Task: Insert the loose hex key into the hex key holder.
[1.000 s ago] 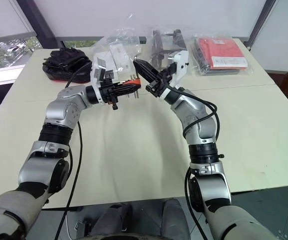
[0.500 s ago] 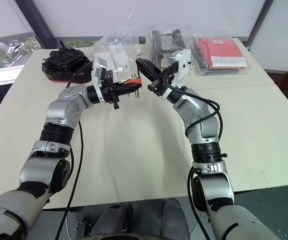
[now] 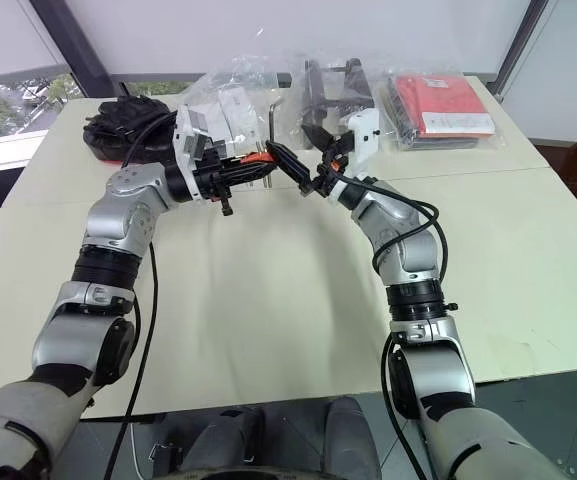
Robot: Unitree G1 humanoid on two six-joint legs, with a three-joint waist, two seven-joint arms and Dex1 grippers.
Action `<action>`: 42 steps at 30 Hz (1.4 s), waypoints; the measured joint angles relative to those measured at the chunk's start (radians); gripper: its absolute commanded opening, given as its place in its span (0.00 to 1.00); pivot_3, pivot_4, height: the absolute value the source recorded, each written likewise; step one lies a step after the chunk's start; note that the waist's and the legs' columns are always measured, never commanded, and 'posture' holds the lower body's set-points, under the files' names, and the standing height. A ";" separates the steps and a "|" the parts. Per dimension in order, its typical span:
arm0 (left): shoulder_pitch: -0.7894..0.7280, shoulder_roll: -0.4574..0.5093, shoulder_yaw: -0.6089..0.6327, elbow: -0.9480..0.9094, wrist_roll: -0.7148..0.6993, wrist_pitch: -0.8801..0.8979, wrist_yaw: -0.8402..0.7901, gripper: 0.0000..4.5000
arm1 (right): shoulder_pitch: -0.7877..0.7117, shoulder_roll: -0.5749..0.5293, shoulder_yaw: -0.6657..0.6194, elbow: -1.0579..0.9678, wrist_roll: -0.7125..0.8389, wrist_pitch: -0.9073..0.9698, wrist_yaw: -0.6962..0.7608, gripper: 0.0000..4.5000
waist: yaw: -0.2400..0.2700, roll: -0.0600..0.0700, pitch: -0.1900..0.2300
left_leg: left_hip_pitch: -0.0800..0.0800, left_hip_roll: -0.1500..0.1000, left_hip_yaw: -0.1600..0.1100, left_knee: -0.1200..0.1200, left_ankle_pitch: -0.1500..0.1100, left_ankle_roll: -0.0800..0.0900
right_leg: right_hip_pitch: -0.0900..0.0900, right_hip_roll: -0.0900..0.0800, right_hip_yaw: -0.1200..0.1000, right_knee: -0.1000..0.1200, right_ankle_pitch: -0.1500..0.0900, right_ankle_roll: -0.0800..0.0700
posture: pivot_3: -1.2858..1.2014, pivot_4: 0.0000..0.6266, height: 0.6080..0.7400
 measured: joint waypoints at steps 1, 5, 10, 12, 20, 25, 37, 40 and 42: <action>0.005 0.000 0.000 0.000 0.000 -0.006 0.000 0.00 | 0.000 0.000 0.001 -0.001 0.001 0.005 0.000 0.99 | 0.000 0.000 0.000 | 0.000 0.000 0.000 0.000 0.000 0.000 | 0.000 0.000 0.000 0.000 0.000 0.000 | 0.52 0.24 1.00; 0.027 -0.003 -0.002 0.000 -0.001 -0.021 -0.011 0.00 | 0.010 -0.004 0.000 -0.028 0.027 0.072 0.009 0.99 | 0.001 0.000 0.000 | 0.000 0.000 0.000 0.000 0.000 0.000 | 0.000 0.000 0.000 0.000 0.000 0.000 | 0.52 0.24 1.00; 0.034 -0.010 -0.019 -0.003 -0.001 -0.025 -0.045 0.00 | 0.038 -0.012 -0.015 -0.120 0.090 0.164 0.030 0.78 | 0.001 0.000 0.000 | -0.001 0.000 0.000 0.001 0.000 0.000 | 0.000 0.000 0.000 0.000 0.000 0.000 | 0.52 0.24 1.00; 0.034 -0.017 -0.025 -0.003 -0.001 -0.026 -0.046 0.00 | 0.043 -0.011 -0.014 -0.158 0.110 0.195 0.036 0.57 | 0.001 0.000 0.000 | -0.001 0.000 0.000 0.001 0.000 0.000 | 0.000 0.000 0.000 0.000 0.000 0.000 | 0.52 0.24 1.00; 0.034 -0.017 -0.030 -0.002 -0.001 -0.027 -0.045 0.00 | 0.070 -0.018 -0.028 -0.219 0.132 0.266 0.044 0.01 | 0.001 0.000 0.000 | -0.001 0.000 0.000 0.001 0.000 0.000 | 0.000 0.000 0.000 0.000 0.000 0.000 | 0.52 0.24 1.00; 0.034 -0.025 -0.031 -0.001 -0.005 0.003 -0.037 0.00 | 0.075 -0.056 0.001 -0.245 0.126 0.281 0.071 0.01 | 0.002 0.000 0.000 | -0.001 0.000 0.000 0.001 0.000 0.000 | 0.000 0.000 0.000 0.000 0.000 0.000 | 0.52 0.24 1.00; 0.224 0.018 0.020 -0.128 -0.117 0.447 0.096 0.00 | 0.182 -0.411 0.127 -0.344 -0.077 0.151 0.320 0.01 | 0.002 -0.001 0.000 | -0.003 0.000 0.003 0.006 -0.002 0.003 | 0.001 0.000 0.000 0.001 0.000 0.001 | 0.52 0.24 1.00; 0.234 0.018 0.045 -0.167 -0.164 0.583 0.153 0.00 | 0.204 -0.443 0.156 -0.378 -0.108 0.122 0.362 0.01 | 0.004 -0.001 0.001 | -0.003 0.000 0.003 0.007 -0.002 0.004 | 0.001 0.000 -0.001 0.001 0.000 0.001 | 0.52 0.24 1.00; 0.234 0.015 0.068 -0.150 -0.182 0.701 0.224 0.10 | 0.224 -0.465 0.169 -0.403 -0.129 0.103 0.385 0.00 | 0.007 -0.001 0.000 | -0.002 -0.001 0.002 0.007 -0.002 0.004 | 0.002 0.000 -0.001 0.001 0.000 0.001 | 0.52 0.24 1.00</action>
